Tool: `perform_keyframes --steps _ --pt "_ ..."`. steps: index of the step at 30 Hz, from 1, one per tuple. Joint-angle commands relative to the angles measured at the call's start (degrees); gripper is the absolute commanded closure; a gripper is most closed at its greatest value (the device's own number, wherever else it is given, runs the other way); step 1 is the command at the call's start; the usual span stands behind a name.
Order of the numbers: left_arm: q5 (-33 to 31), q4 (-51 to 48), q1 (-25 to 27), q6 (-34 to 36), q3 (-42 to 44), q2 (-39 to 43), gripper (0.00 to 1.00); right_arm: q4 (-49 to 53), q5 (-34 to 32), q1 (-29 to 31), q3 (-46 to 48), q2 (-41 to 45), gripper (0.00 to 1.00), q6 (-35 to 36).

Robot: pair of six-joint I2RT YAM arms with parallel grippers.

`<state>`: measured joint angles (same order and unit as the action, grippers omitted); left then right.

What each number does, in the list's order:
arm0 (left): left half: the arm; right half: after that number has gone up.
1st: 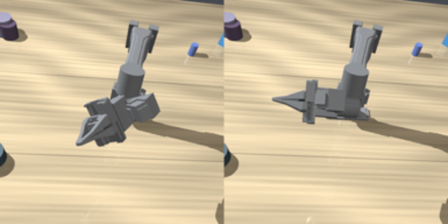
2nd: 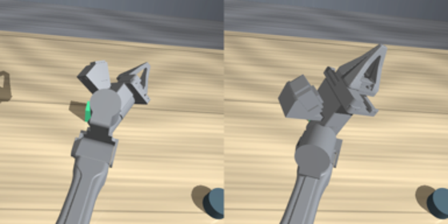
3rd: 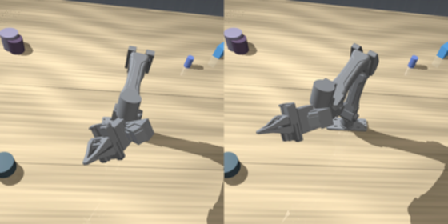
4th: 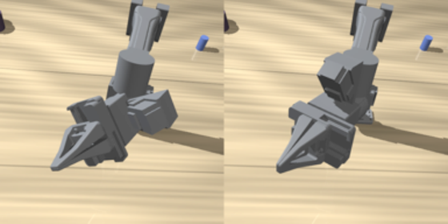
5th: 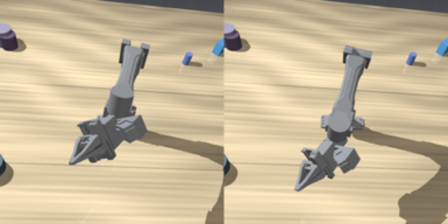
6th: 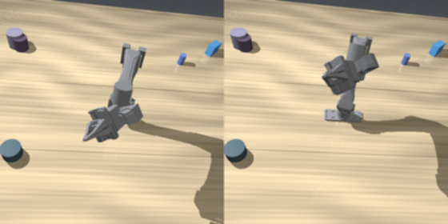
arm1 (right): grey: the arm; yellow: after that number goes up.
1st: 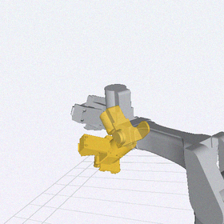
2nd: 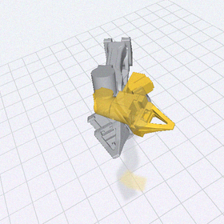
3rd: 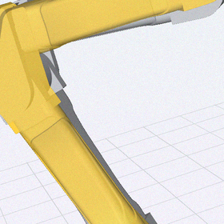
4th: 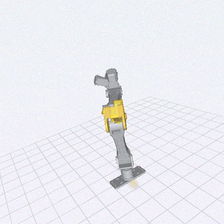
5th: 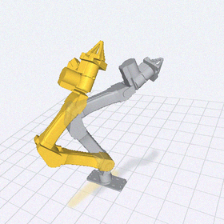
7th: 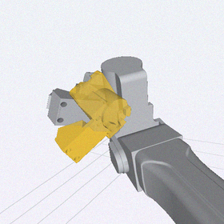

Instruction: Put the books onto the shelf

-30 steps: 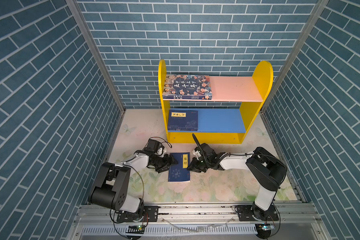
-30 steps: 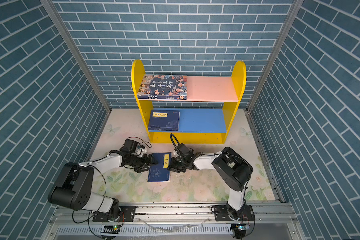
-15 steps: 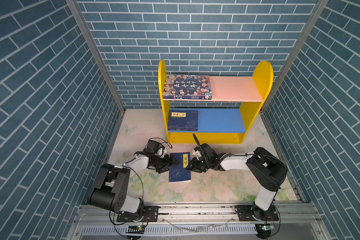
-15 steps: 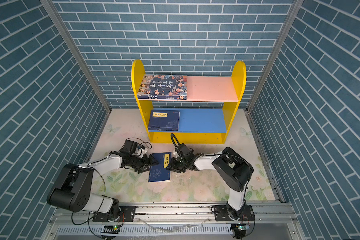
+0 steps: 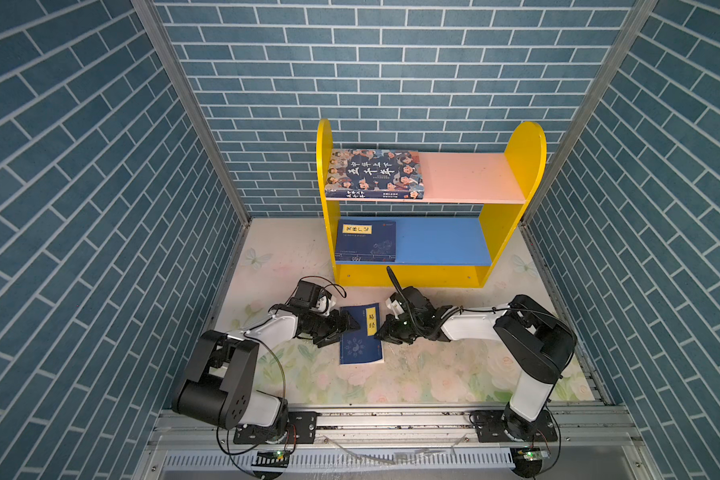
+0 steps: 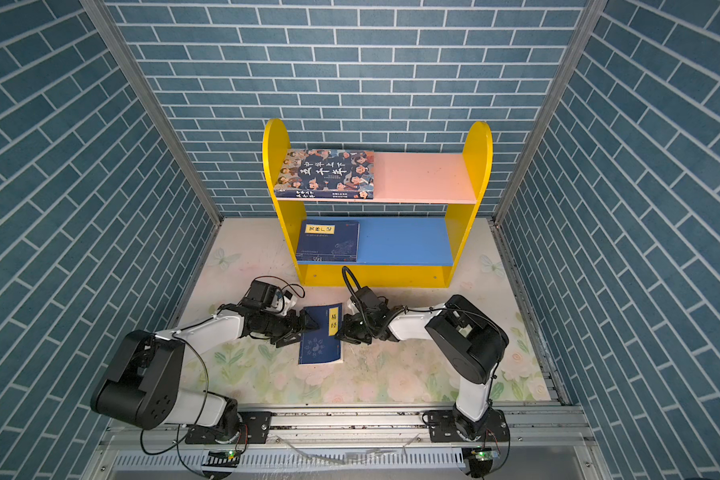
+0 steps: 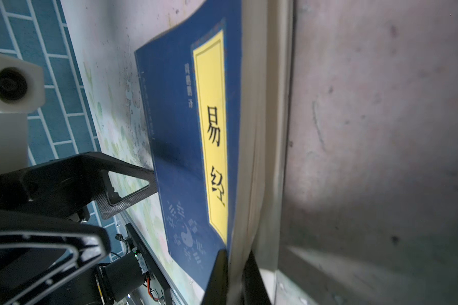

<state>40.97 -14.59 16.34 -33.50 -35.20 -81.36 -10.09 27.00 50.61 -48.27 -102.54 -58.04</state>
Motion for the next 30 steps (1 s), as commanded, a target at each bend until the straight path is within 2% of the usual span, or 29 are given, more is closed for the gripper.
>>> perform_keyframes --steps 1,4,13,16,22,30 --pt "1.41 -1.85 1.06 3.42 -0.57 2.95 0.09 -3.27 1.21 0.39 1.59 3.01 1.0 0.13" --pt "-2.34 -5.35 0.05 6.65 -2.01 6.26 0.09 -6.41 3.24 -0.28 2.7 5.05 1.0 -0.83" --pt "-1.78 -6.76 -7.52 6.88 -1.21 12.24 0.13 -9.18 8.46 -2.22 3.01 8.78 1.0 -2.22" --pt "-1.48 -6.32 -7.97 6.45 -0.34 12.63 0.13 -9.5 9.45 -3.05 3.01 9.52 1.0 -2.5" --pt "3.19 -3.04 -8.08 4.15 1.45 11.58 0.13 -11.12 11.34 -3.84 3.53 11.53 1.0 -3.21" --pt "5.8 -3.33 -8.25 7.66 1.34 10.32 0.11 -16.23 14.91 -4.64 5.21 14.38 1.0 -5.87"
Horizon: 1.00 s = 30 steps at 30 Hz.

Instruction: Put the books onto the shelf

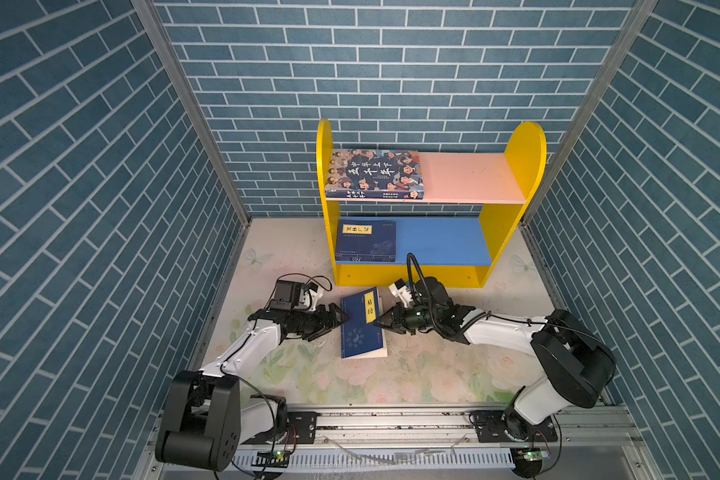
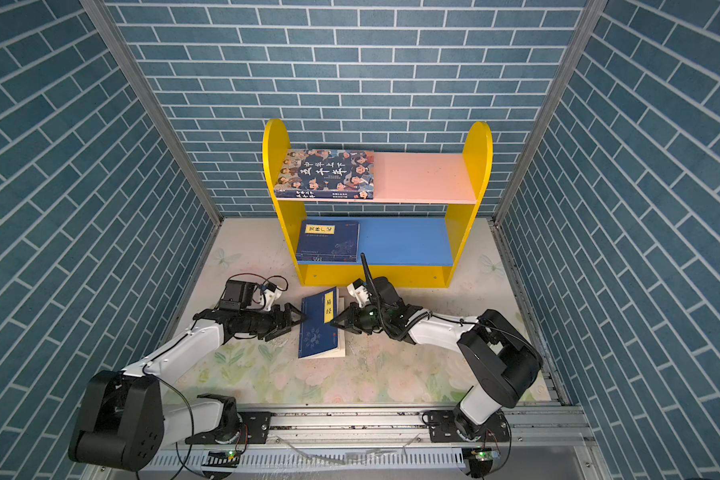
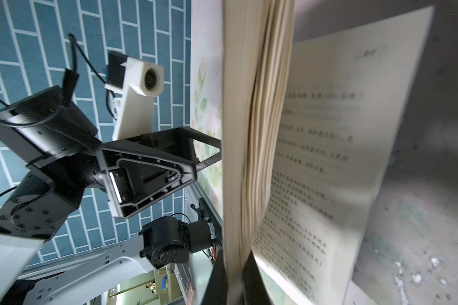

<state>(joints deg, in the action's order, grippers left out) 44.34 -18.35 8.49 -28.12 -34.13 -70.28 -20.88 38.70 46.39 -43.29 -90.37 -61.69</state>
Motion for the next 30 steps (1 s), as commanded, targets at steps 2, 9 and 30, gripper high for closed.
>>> perform_keyframes --steps 2,9,30 --pt "5.32 2.39 -0.58 0.94 0.83 -1.25 0.1 -6.7 3.95 -0.47 0.57 2.49 1.0 -2.79" --pt "16.05 12.19 -0.58 -7.28 2.57 -1.26 0.14 -13.49 7.17 -0.51 1.67 1.9 1.0 -6.25" --pt "11.04 14.39 -0.58 -15.41 0.23 3.19 0.93 -15.15 -1.03 -1.84 6.95 1.95 0.41 -9.25"
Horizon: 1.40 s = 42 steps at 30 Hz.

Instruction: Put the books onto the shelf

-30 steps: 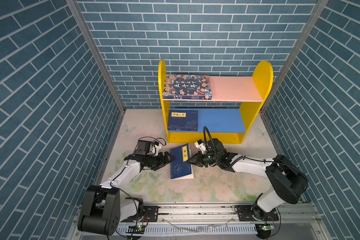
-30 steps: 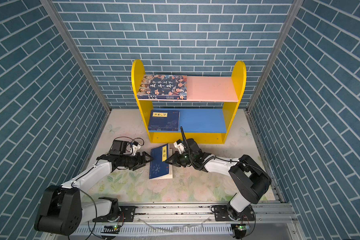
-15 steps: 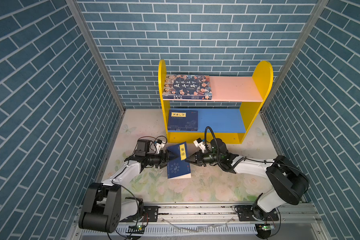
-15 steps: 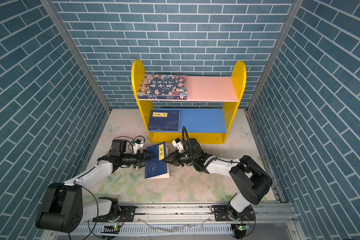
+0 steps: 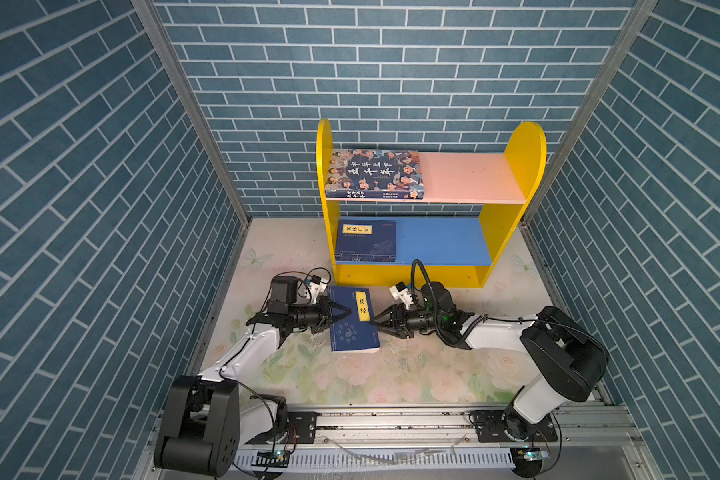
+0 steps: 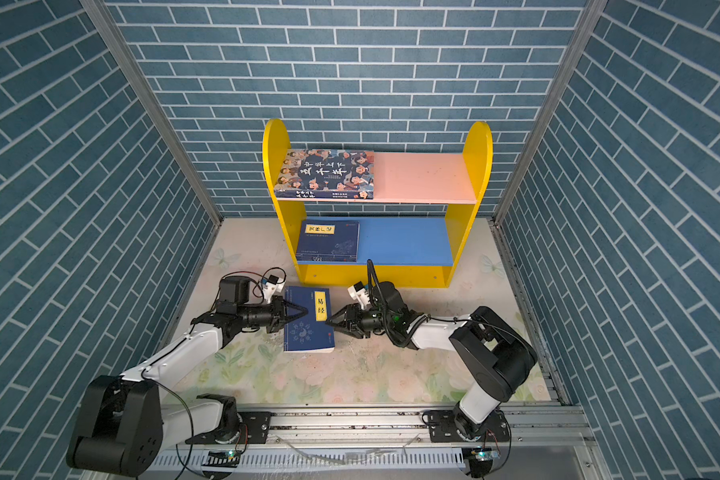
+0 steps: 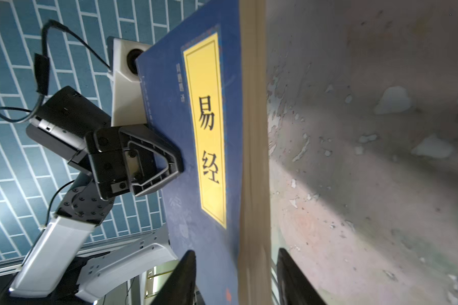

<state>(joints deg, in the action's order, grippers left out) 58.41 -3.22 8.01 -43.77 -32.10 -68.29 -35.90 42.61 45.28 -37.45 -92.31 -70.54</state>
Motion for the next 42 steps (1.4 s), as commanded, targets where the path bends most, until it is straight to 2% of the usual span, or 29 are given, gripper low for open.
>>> perform_keyframes --steps 1,5,9,16,19,25,34,42 --pt "-3.52 -1.31 -0.1 0.68 -2.55 1.12 0.95 0.5 -6.05 -0.74 1.51 5.03 0.36 -0.47" --pt "-5.44 -4.55 -0.1 1.49 -6.41 0.09 0.97 -0.92 -8.53 -0.56 3.44 9.21 0.31 -3.71" --pt "-6.62 -6.6 -0.1 0.95 -10.01 -1.18 1.0 -3.8 -11.88 1.34 6.0 12.9 0.2 -8.44" --pt "-6.93 -2.22 -0.1 -6.99 -11.13 -2.55 1.0 -4.41 -19.01 8.42 6.83 16.05 0.19 -11.72" --pt "-7.11 1.58 -0.1 -10.76 -9.09 -1.96 1.0 -8.19 -21.21 11.19 6.82 13.99 0.19 -13.68" --pt "-7.47 4.82 -0.1 -13.38 -6.85 -0.62 1.0 -21.09 -24.96 15.17 7.45 6.11 0.19 -17.73" --pt "-7.48 6.5 0.08 -15.2 -5.26 0.98 1.0 -36.53 -31.85 16.79 6.4 -5.23 0.19 -21.38" --pt "-7.44 6.83 0.12 -15.36 -3.6 3.4 1.0 -37.7 -35.58 16.88 7.08 -5.58 0.2 -20.69"
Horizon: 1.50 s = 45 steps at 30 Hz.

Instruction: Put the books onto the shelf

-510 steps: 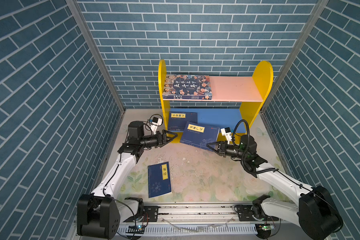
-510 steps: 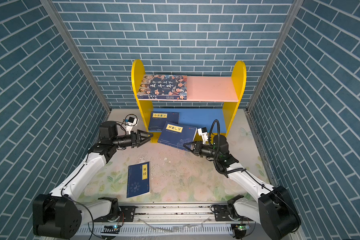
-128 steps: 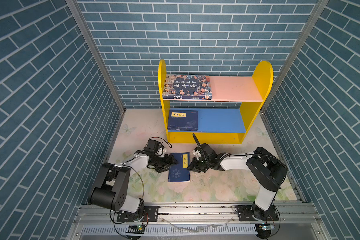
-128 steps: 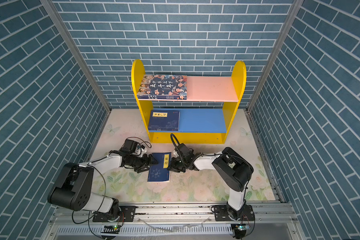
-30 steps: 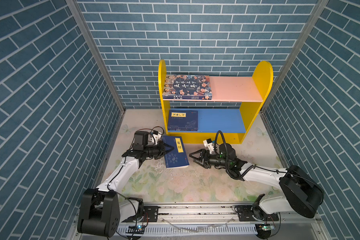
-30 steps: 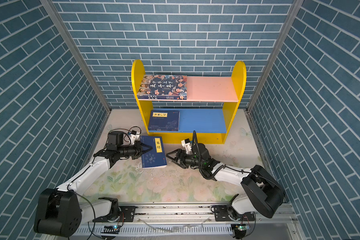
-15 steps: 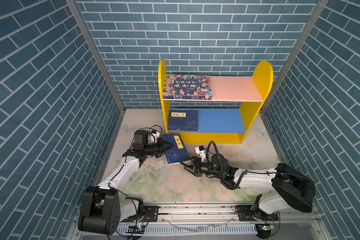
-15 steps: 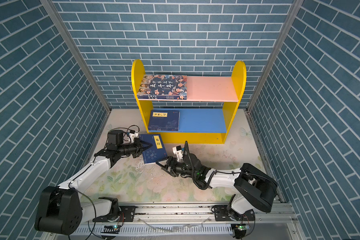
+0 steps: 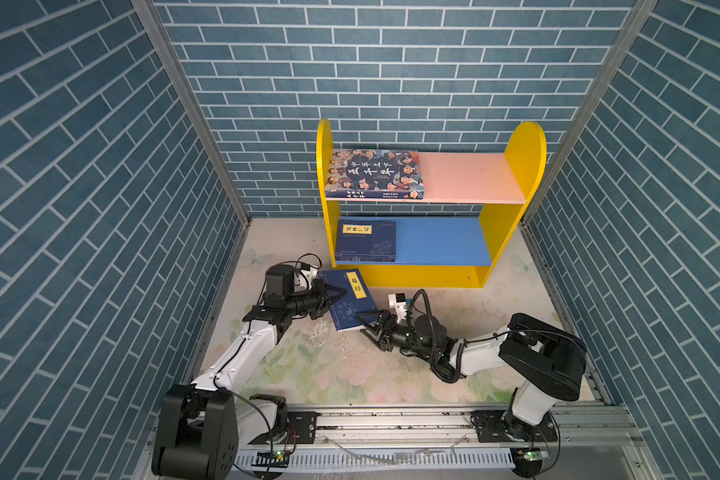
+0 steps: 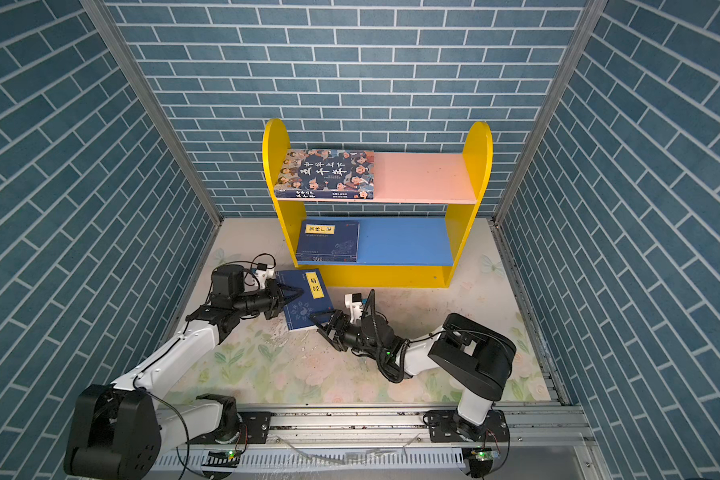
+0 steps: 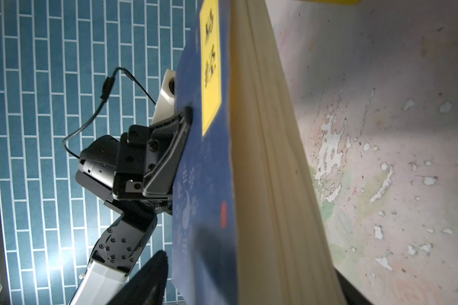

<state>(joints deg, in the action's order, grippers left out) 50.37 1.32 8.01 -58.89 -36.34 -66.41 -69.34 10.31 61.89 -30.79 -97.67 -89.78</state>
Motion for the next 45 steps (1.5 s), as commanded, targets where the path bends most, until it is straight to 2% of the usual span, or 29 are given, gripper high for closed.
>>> perform_keyframes --steps 1,7,12,13,15,16,18,21,23,25,28,31,37,39,43,45 --pt "0.55 2.51 0.08 -0.31 0.87 1.87 1.0 -5.11 -3.84 0.29 0.63 -0.46 0.2 -1.45" --pt "0.32 2.29 0.16 -0.27 2.21 3.57 1.0 -10.09 -4.94 0.18 0.39 -2.93 0.32 -1.69" --pt "-0.15 1.38 0.08 0.39 3.27 4.8 0.99 -10.53 -6.44 0.13 0.58 -3.42 0.66 -1.59" --pt "-0.38 0.71 0.1 0.87 3.37 5.05 0.99 -10.46 -6.59 0.15 0.87 -3.12 0.77 -1.46" --pt "-0.7 0.2 0.08 1.15 3.88 5.65 0.97 -10.46 -6.78 0.0 1.7 -2.5 0.84 -1.09" --pt "-0.81 0.06 0.08 1.28 4.2 5.93 0.94 -10.45 -6.75 -0.14 2.14 -2.15 0.89 -0.92" --pt "-1.02 -0.78 0.03 1.92 4.6 6.41 0.82 -10.15 -6.21 -0.41 2.78 -1.59 0.98 -0.58" --pt "-1.15 -3.27 -0.26 4.45 4.53 7.15 0.52 -8.73 -3.58 -1.17 3.33 0.06 1.0 0.63" --pt "-0.97 -5.62 -0.84 7.61 4.07 7.83 0.37 -5.4 -0.48 -2.0 3.5 2.34 1.0 2.18" --pt "-0.14 -8.54 -1.79 12.4 2.92 8.26 0.29 -0.72 3.0 -3.01 3.53 5.64 1.0 4.59" --pt "2.87 -17.06 -3.14 23.77 -1.95 8.24 0.18 10.36 9.16 -5.03 3.45 12.68 1.0 8.83" --pt "5.53 -24.2 -3.7 31.66 -5.87 8.04 0.13 23.26 13.81 -7.89 3.7 21.8 1.0 13.73" --pt "12.46 -23.21 -3.79 31.79 -3.83 8.71 0.09 53.05 24.0 -14.31 -1.48 37.55 1.0 26.08" --pt "16.36 -20.82 -3.79 30.08 -3.83 8.63 0.09 57.49 28.07 -15.95 -2.75 40.07 1.0 28.45" --pt "24.13 -11.24 -3.54 21.72 -0.77 7.42 0.1 61.78 35.03 -18.19 -4.91 41.77 1.0 31.17" --pt "26.08 -10.97 -2.67 21.53 -0.87 6.38 0.1 62.75 37.4 -18.29 -6.18 41.56 1.0 32.33"
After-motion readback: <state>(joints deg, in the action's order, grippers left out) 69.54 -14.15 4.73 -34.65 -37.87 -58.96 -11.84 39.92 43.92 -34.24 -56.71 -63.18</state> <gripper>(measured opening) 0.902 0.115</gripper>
